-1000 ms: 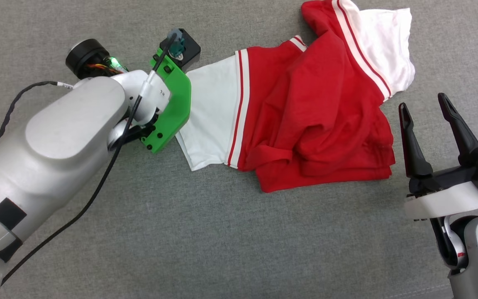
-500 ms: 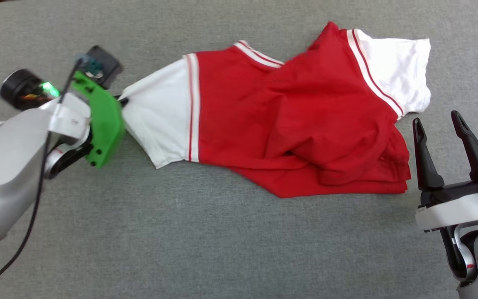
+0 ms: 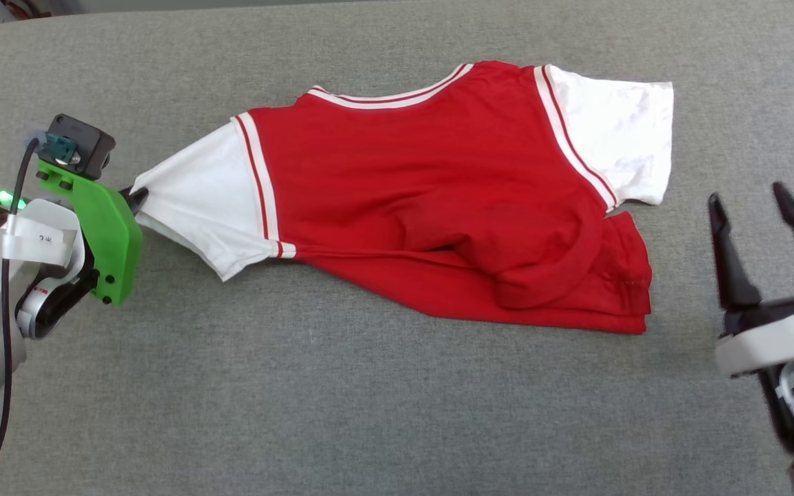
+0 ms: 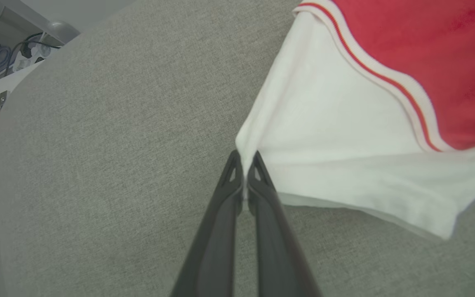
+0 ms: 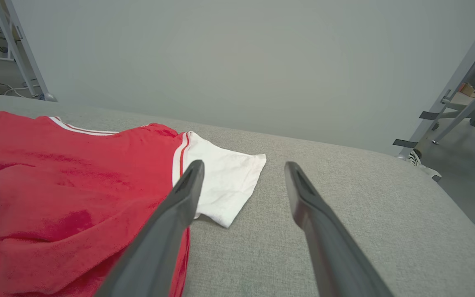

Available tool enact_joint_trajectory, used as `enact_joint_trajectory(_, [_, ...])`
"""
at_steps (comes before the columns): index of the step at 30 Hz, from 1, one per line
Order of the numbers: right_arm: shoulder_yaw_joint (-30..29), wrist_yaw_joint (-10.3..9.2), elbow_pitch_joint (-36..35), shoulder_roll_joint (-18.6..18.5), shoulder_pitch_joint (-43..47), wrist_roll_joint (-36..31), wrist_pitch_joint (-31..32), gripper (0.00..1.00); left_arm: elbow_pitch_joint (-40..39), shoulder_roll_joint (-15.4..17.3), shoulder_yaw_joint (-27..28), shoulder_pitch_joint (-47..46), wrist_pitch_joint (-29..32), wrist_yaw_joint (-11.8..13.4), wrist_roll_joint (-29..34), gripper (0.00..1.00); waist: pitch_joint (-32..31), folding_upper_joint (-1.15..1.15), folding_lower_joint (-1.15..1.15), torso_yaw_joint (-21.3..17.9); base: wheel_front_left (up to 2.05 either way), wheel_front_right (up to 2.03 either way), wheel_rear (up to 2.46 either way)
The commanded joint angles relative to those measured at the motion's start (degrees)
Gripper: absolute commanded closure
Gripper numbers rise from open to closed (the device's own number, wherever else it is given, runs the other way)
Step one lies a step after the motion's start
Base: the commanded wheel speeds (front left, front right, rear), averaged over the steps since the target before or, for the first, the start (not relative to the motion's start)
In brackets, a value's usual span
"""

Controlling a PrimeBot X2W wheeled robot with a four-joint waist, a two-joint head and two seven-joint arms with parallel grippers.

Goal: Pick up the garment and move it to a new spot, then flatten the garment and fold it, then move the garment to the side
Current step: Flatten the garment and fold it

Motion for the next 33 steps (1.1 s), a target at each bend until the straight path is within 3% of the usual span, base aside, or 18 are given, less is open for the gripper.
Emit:
enact_joint_trajectory(1, [-0.56,0.0,-0.84,-1.26,-2.21,0.18,0.51,0.0,-0.37,0.69,0.63,0.73,-0.89,0.93,-0.69,1.0,-0.09,0.0,0.0,0.44,0.0,0.0,0.0])
enact_joint_trajectory(7, [-2.5,0.0,-2.93,-9.02,-11.48,3.81,5.52,0.0,-4.16,0.26,0.57,-0.69,-3.67,3.04,2.45,1.0,0.96,0.0,0.0,2.65,0.0,0.0,0.0])
enact_joint_trajectory(12, [0.33,0.0,-0.6,-17.34,-20.55,8.24,12.94,0.0,-7.91,-0.43,0.89,-2.15,-5.19,4.9,4.37,1.0,2.98,0.0,0.0,4.57,0.0,0.0,0.0])
enact_joint_trajectory(16, [5.41,0.0,3.52,-22.82,-27.67,14.75,21.98,0.0,-10.73,-0.89,1.18,-3.3,-6.37,6.39,5.93,1.0,5.12,0.0,0.0,6.2,0.0,0.0,0.0])
enact_joint_trajectory(21, [13.39,0.0,8.76,-29.03,-34.3,25.91,38.91,0.0,-14.03,-1.21,1.47,-4.46,-7.66,7.49,7.46,1.0,8.07,0.0,0.0,7.94,0.0,0.0,0.0])
enact_joint_trajectory(24, [14.54,0.0,12.29,-30.33,-37.33,32.41,49.62,0.0,-15.73,-1.19,1.54,-5.23,-8.21,8.29,8.64,1.0,9.77,0.0,0.0,8.82,0.0,0.0,0.0])
enact_joint_trajectory(27, [15.9,0.0,14.43,-31.59,-40.15,33.87,56.89,0.0,-17.59,-1.36,1.75,-6.05,-8.63,9.03,9.51,1.0,11.66,0.0,0.0,9.77,0.0,0.0,0.0])
enact_joint_trajectory(33, [17.76,0.0,17.25,-30.61,-43.61,34.88,63.25,0.0,-20.23,-1.74,1.84,-7.44,-9.03,10.13,11.1,1.0,14.69,0.0,0.0,11.41,0.0,0.0,0.0])
